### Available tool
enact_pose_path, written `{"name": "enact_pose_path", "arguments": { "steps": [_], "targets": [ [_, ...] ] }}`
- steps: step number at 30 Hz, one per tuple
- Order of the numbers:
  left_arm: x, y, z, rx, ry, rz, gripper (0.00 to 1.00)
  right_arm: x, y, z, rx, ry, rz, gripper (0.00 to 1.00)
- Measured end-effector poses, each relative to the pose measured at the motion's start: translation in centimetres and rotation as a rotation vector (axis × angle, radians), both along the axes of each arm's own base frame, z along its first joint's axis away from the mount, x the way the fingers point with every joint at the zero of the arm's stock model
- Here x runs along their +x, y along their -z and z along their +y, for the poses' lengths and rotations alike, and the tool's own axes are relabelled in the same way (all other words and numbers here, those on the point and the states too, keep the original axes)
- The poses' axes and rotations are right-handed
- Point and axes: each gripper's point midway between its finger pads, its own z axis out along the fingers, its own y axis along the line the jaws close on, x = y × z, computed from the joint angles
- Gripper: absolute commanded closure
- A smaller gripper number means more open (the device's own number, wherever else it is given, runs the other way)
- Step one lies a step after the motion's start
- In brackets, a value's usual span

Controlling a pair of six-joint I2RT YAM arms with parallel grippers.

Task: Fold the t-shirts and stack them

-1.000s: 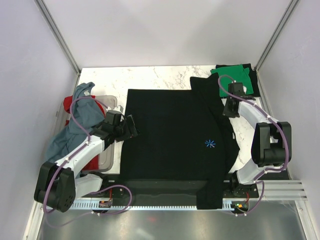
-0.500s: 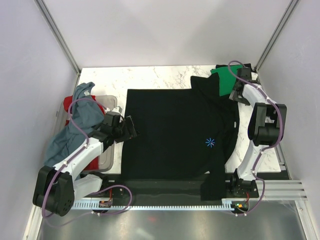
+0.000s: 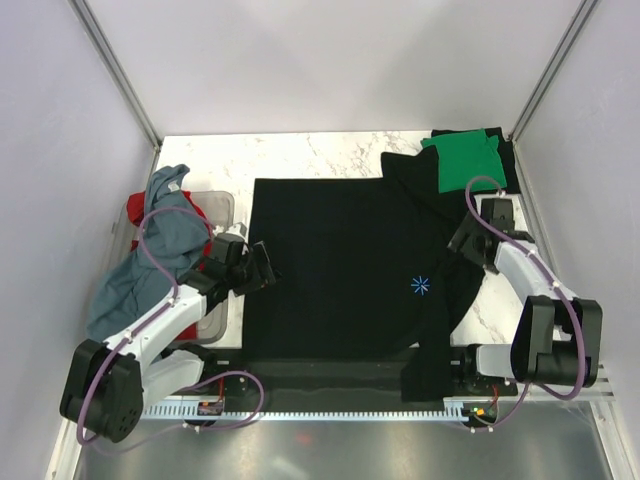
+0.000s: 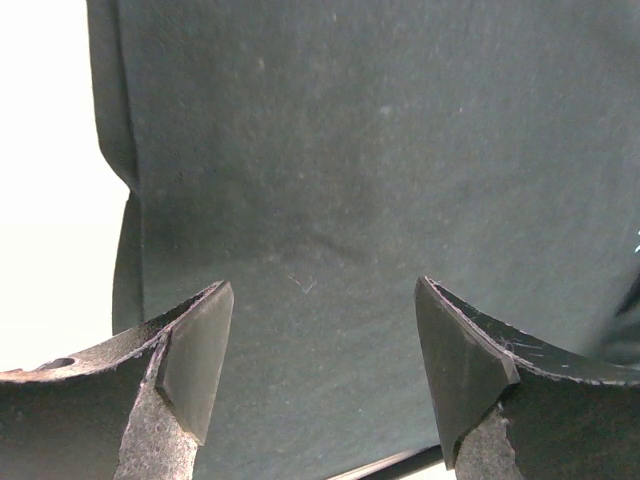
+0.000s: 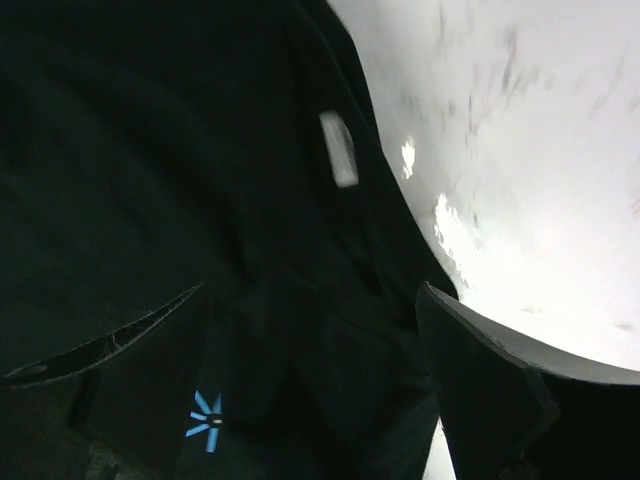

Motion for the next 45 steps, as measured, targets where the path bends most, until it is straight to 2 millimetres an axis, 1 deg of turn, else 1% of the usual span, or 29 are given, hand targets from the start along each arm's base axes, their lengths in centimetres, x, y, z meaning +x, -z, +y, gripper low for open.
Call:
{"name": "enact_pose_path", "arguments": {
  "steps": [1, 4, 5, 6, 10, 12, 14, 16, 19, 22, 24, 27, 29, 31, 32, 34, 35, 37, 39, 40, 41, 42, 43, 45],
  "targets": [
    [-0.2, 0.2, -0.2, 0.0, 0.005, 0.005, 0.19, -0.9, 1.1, 0.2, 0.021, 0.005, 0.024, 0.11],
    [-0.6, 0.8, -0.7, 0.0, 0.02, 0.023, 0.2, -4.2, 5.1, 1.1, 0.105, 0.032, 0.112, 0.11],
    [-0.7, 1.0, -0.9, -0.002, 0.023, 0.026, 0.2, -5.0, 5.9, 1.4, 0.126, 0.038, 0.132, 0.12],
    [-0.8, 1.1, -1.1, -0.004, 0.025, 0.029, 0.2, -4.9, 5.9, 1.5, 0.138, 0.04, 0.122, 0.11],
    [-0.7, 1.9, -1.6, -0.005, 0.03, 0.047, 0.19, -3.2, 5.7, 2.1, 0.183, 0.029, 0.061, 0.12],
    [-0.5, 2.7, -1.7, 0.001, 0.029, 0.061, 0.19, -2.3, 5.7, 2.1, 0.19, 0.026, 0.041, 0.12],
    [-0.2, 3.5, -1.9, 0.003, 0.021, 0.085, 0.18, -1.0, 5.6, 1.6, 0.198, 0.035, 0.018, 0.12],
    [1.0, 3.4, -2.0, 0.004, 0.008, 0.076, 0.18, 0.2, 5.6, 0.7, 0.21, 0.054, -0.004, 0.13],
    [3.0, 3.3, -2.2, 0.001, -0.012, 0.074, 0.18, 2.4, 5.4, -1.6, 0.223, 0.102, -0.039, 0.14],
    [5.2, 3.3, -1.7, 0.004, -0.052, 0.085, 0.18, 4.6, 5.3, -3.7, 0.225, 0.137, -0.056, 0.15],
    [7.3, 3.1, -1.1, 0.004, -0.088, 0.09, 0.18, 6.1, 5.1, -4.5, 0.226, 0.148, -0.065, 0.14],
    [10.6, 3.0, 0.4, -0.003, -0.147, 0.092, 0.19, 7.6, 5.0, -5.1, 0.231, 0.154, -0.064, 0.14],
    [12.2, 2.9, 1.2, -0.013, -0.175, 0.093, 0.2, 8.8, 4.9, -5.4, 0.232, 0.152, -0.059, 0.14],
    [13.4, 2.8, 2.1, -0.016, -0.201, 0.099, 0.19, 9.9, 4.8, -5.2, 0.232, 0.134, -0.044, 0.14],
    [13.6, 2.7, 2.3, -0.015, -0.208, 0.102, 0.19, 10.3, 4.6, -5.0, 0.228, 0.12, -0.036, 0.12],
    [13.5, 2.4, 2.4, -0.012, -0.209, 0.11, 0.19, 11.0, 3.9, -4.2, 0.213, 0.086, -0.029, 0.1],
    [13.3, 2.2, 2.3, -0.009, -0.204, 0.114, 0.19, 11.2, 3.2, -3.7, 0.196, 0.064, -0.028, 0.08],
    [12.6, 1.4, 2.0, -0.005, -0.192, 0.119, 0.18, 11.7, 1.3, -2.2, 0.151, 0.01, -0.038, 0.07],
    [11.8, -0.2, 1.7, -0.01, -0.18, 0.098, 0.18, 11.2, -1.2, -0.3, 0.112, -0.038, -0.06, 0.04],
    [11.3, -1.4, 1.6, -0.017, -0.174, 0.073, 0.18, 10.5, -2.7, 1.0, 0.104, -0.066, -0.092, 0.02],
    [10.7, -2.7, 1.5, -0.025, -0.168, 0.044, 0.18, 9.7, -3.9, 2.0, 0.103, -0.087, -0.114, 0.02],
    [10.2, -3.9, 1.4, -0.034, -0.164, 0.013, 0.18, 8.3, -5.3, 2.9, 0.105, -0.106, -0.149, 0.02],
    [9.4, -5.4, 1.4, -0.047, -0.158, -0.028, 0.18, 6.4, -6.6, 3.6, 0.113, -0.117, -0.183, 0.02],
    [8.1, -7.1, 1.5, -0.064, -0.15, -0.084, 0.18, 3.6, -7.6, 4.1, 0.137, -0.11, -0.235, 0.02]
  ]
}}
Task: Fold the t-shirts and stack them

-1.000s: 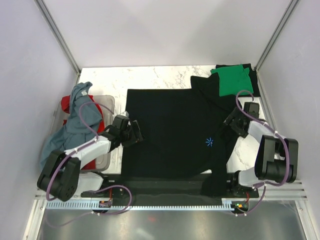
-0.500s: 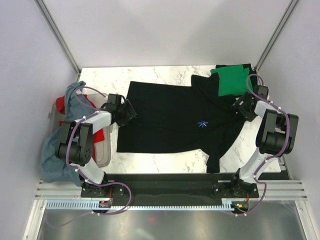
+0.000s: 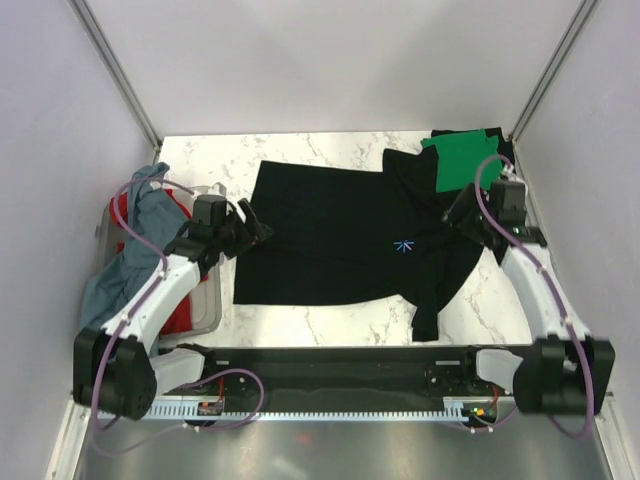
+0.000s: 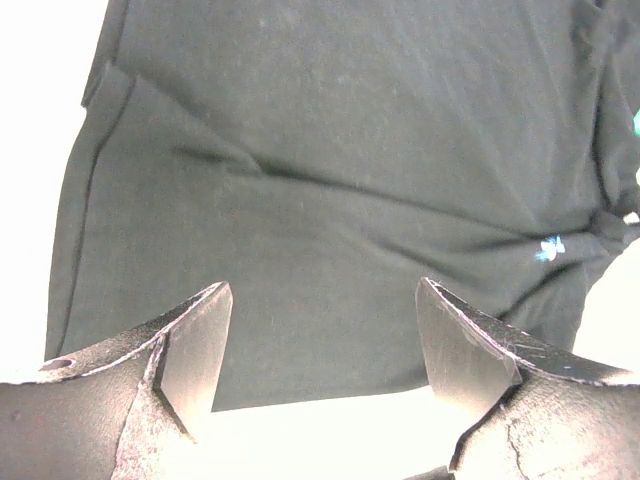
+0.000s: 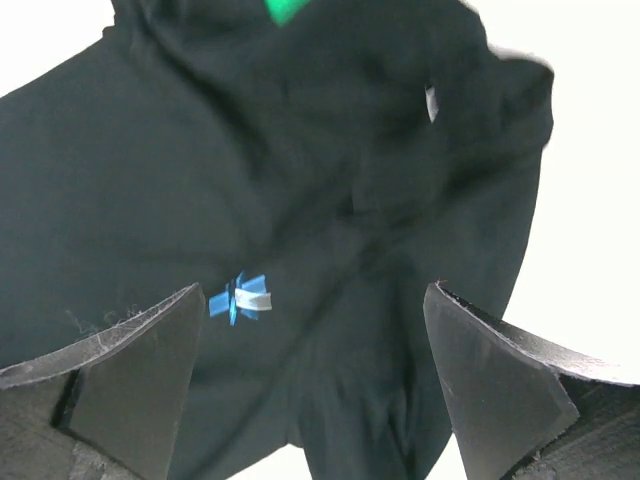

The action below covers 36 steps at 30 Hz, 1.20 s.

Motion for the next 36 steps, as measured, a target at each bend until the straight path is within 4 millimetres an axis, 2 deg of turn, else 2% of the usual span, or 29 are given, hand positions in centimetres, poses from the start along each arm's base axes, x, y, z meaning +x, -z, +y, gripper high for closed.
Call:
{"name": "enact_pose_path", "arguments": {
  "steps": [1, 3, 8, 10, 14, 17, 21, 28, 36],
  "targets": [
    [-0.7, -0.4, 0.0, -0.004, 0.004, -0.018, 0.18, -1.6, 0.3, 0.3, 0.026, 0.002, -0.011, 0.02],
    [-2.1, 0.2, 0.1, -0.004, 0.011, -0.015, 0.18, -4.3, 2.2, 1.2, 0.082, 0.0, 0.008, 0.02],
    [-6.6, 5.9, 0.3, 0.03, 0.035, 0.145, 0.19, -11.4, 11.0, 4.6, 0.253, -0.022, 0.238, 0.02],
    [-8.3, 7.3, 0.2, 0.04, 0.051, 0.193, 0.19, -13.2, 12.4, 5.1, 0.29, -0.013, 0.297, 0.03],
    [-9.4, 7.1, -0.4, 0.034, 0.071, 0.184, 0.19, -12.8, 11.3, 5.1, 0.301, 0.004, 0.216, 0.04],
    [-9.5, 6.6, -0.7, 0.027, 0.078, 0.164, 0.2, -13.0, 12.4, 4.9, 0.299, 0.024, 0.237, 0.04],
    [-9.6, 6.5, -0.5, 0.032, 0.073, 0.151, 0.2, -11.6, 12.2, 4.6, 0.295, 0.032, 0.221, 0.03],
    [-9.9, 6.1, 0.0, 0.038, 0.059, 0.122, 0.2, -11.3, 12.2, 4.0, 0.288, 0.051, 0.211, 0.02],
    [-10.1, 6.2, 0.2, 0.047, 0.054, 0.131, 0.2, -10.9, 12.1, -3.0, 0.329, 0.32, 0.208, 0.02]
  ]
}}
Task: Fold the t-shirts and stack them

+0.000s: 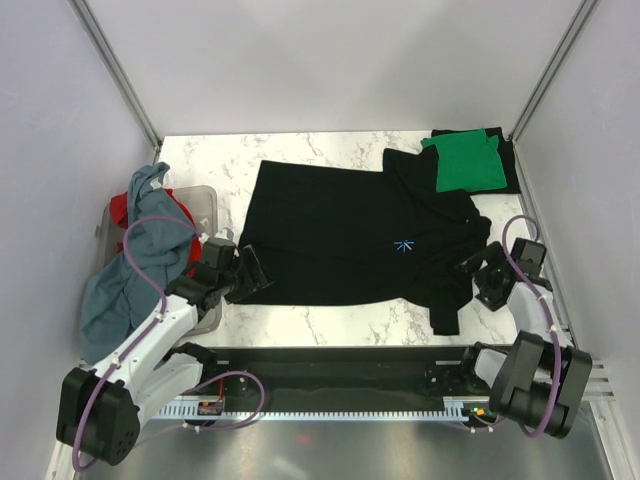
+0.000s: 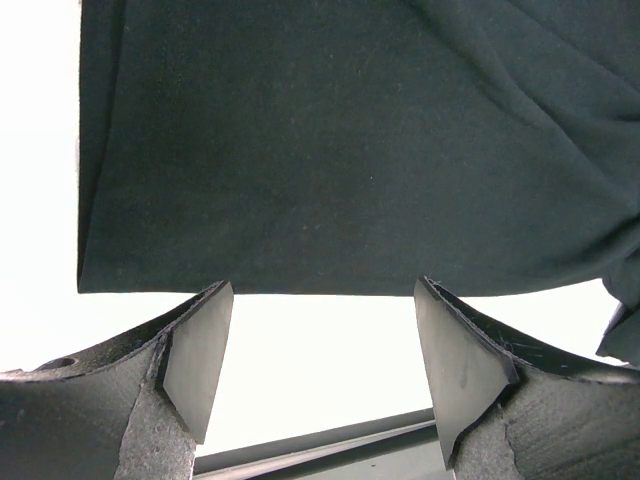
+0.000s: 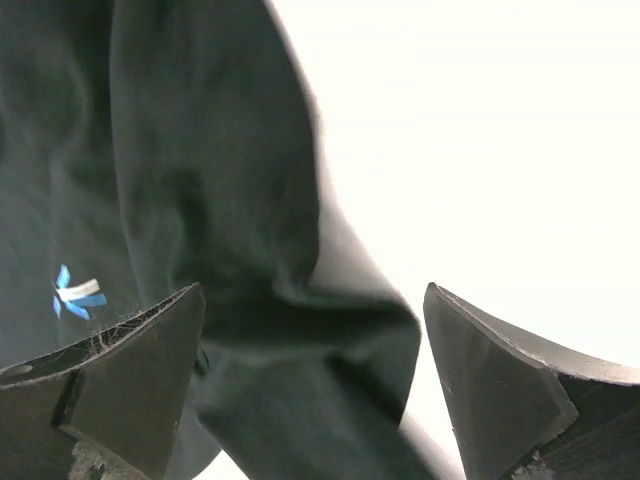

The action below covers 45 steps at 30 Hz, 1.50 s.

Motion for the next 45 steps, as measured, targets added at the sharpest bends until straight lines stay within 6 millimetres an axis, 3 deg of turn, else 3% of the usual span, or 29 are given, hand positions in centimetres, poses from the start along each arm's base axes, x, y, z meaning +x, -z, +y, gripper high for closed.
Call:
{"name": "enact_pose_path", "arguments": {
  "steps": [4, 7, 12, 15, 20, 29, 32, 35, 36, 39, 42, 45],
  "targets": [
    [-0.3, 0.0, 0.1, 0.002, 0.0, 0.003, 0.2, 0.6, -0.6, -2.9, -0.001, 0.067, 0.004, 0.02],
    [-0.4, -0.1, 0.2, 0.0, 0.0, -0.002, 0.2, 0.5, -1.5, -3.4, -0.018, 0.061, -0.016, 0.02],
    [-0.7, 0.5, 0.7, 0.016, -0.025, 0.008, 0.21, -0.2, -5.0, -1.2, -0.058, -0.021, -0.121, 0.03],
    [-0.8, 0.9, 1.0, 0.025, -0.049, 0.012, 0.21, -0.5, -6.5, 2.2, -0.037, -0.119, -0.2, 0.07],
    [-0.9, 0.7, 1.2, 0.015, -0.075, -0.006, 0.22, -3.7, -4.0, 7.4, 0.044, -0.238, -0.14, 0.09],
    [-0.7, 1.7, 1.4, 0.038, -0.105, 0.011, 0.21, -7.5, 0.6, 9.9, -0.018, -0.355, 0.076, 0.12],
    [-0.6, 2.6, 1.7, 0.071, -0.116, 0.044, 0.21, -7.4, 1.0, 11.8, -0.084, -0.447, 0.099, 0.21],
    [-0.9, 3.6, 2.1, 0.101, -0.124, 0.084, 0.23, -7.8, 1.5, 13.7, -0.155, -0.527, 0.099, 0.5],
    [-0.9, 3.7, 2.2, 0.106, -0.13, 0.086, 0.24, -7.8, 1.6, 14.0, -0.174, -0.535, 0.1, 0.65],
    [-0.9, 3.8, 2.5, 0.119, -0.14, 0.084, 0.25, -8.1, 1.9, 14.3, -0.219, -0.54, 0.113, 0.89],
    [-0.8, 4.1, 2.8, 0.139, -0.151, 0.089, 0.25, -7.9, 1.7, 14.1, -0.244, -0.524, 0.119, 1.0],
    [-0.7, 4.6, 3.2, 0.168, -0.162, 0.099, 0.27, -7.6, 0.7, 13.6, -0.273, -0.51, 0.118, 1.0]
  ]
}}
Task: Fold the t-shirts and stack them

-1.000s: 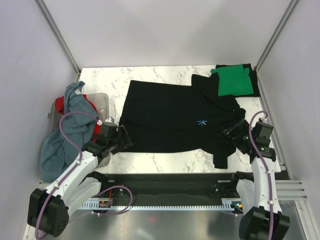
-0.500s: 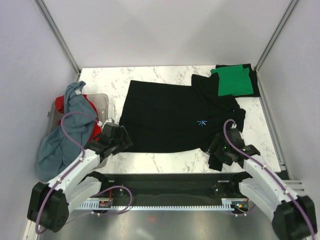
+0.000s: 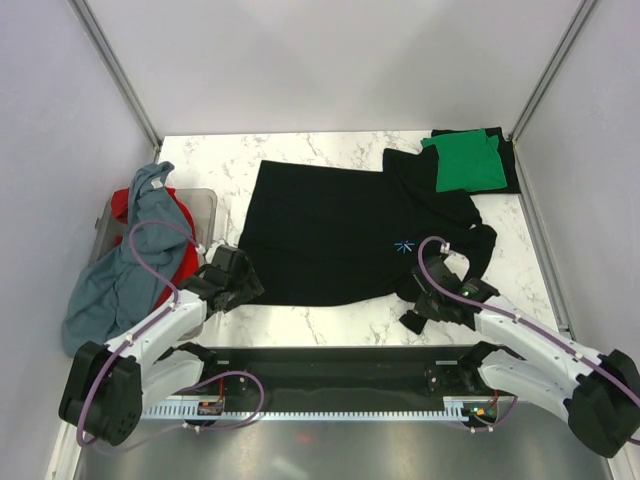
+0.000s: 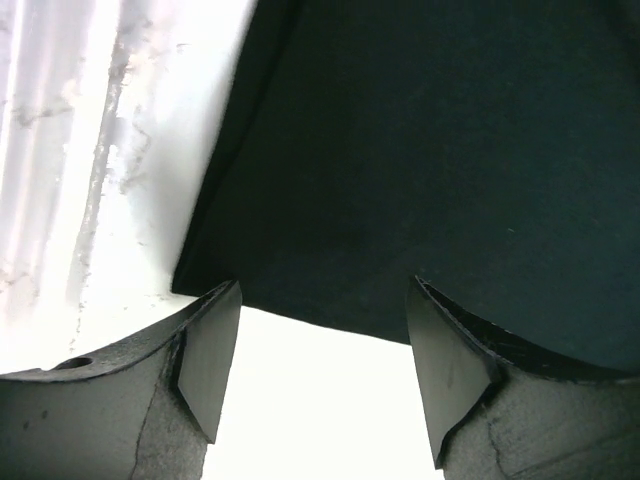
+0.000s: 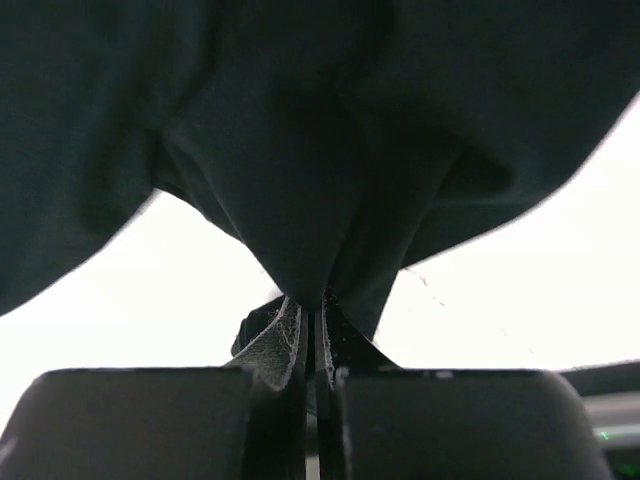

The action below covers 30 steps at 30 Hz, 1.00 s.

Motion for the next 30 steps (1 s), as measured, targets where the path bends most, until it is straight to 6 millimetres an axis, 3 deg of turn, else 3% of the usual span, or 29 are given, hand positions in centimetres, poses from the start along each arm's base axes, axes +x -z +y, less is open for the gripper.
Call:
{"name": "enact_pose_path", "arguments": {
  "steps": [6, 10, 13, 14, 16, 17, 20, 26, 30],
  "targets": [
    [0.1, 0.2, 0.4, 0.02, -0.019, 0.002, 0.26, 1.6, -5.9, -0.8, 0.014, 0.053, -0.149, 1.0],
    [0.1, 0.4, 0.4, 0.044, -0.024, 0.023, 0.3, 2.0, -8.4, -1.4, 0.018, 0.078, -0.21, 1.0],
    [0.3, 0.7, 0.6, 0.07, -0.04, 0.049, 0.5, 1.8, -8.2, -1.7, 0.001, 0.08, -0.197, 1.0],
    [0.3, 0.8, 0.7, 0.076, -0.047, 0.054, 0.61, 1.6, -8.0, -1.8, -0.008, 0.08, -0.186, 1.0],
    [0.2, 1.0, 0.9, 0.088, -0.058, 0.065, 0.71, 1.4, -8.0, -2.0, -0.01, 0.082, -0.182, 1.0],
    [0.3, 1.0, 1.0, 0.093, -0.063, 0.067, 0.83, 1.3, -8.1, -2.1, -0.009, 0.082, -0.185, 1.0],
    [0.3, 1.2, 1.1, 0.101, -0.073, 0.078, 0.98, 1.0, -8.3, -2.3, -0.005, 0.084, -0.192, 1.0],
    [-0.3, 0.7, 0.9, 0.085, -0.06, 0.095, 0.98, 0.2, -8.7, -2.6, 0.013, 0.076, -0.193, 1.0],
    [-1.3, -2.3, 0.3, 0.028, -0.03, 0.046, 0.98, -1.0, -8.8, -2.6, 0.043, 0.054, -0.176, 1.0]
  ]
}}
